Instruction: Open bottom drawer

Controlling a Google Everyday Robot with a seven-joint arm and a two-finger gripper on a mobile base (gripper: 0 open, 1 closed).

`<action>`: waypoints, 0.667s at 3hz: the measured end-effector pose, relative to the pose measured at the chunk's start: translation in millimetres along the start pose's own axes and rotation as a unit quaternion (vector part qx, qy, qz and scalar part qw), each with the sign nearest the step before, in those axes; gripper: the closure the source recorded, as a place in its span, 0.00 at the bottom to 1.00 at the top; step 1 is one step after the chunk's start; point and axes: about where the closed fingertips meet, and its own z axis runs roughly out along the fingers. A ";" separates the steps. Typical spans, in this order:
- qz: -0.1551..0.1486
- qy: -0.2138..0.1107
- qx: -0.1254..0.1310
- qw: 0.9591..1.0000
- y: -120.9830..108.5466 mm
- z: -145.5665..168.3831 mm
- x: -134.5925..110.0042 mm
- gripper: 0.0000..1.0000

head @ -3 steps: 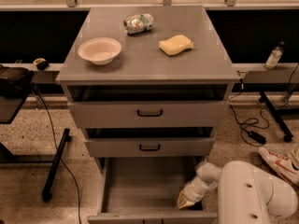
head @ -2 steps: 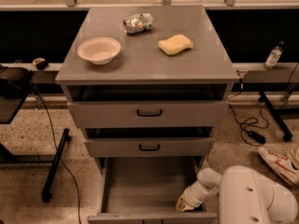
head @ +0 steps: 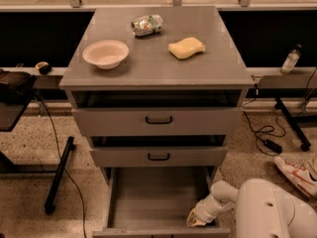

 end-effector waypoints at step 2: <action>0.030 -0.005 0.015 0.999 7.0 -19.1 -0.9 1.00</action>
Offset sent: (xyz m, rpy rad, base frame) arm -0.1373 -0.0262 0.0556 -0.0001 0.1874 -0.1192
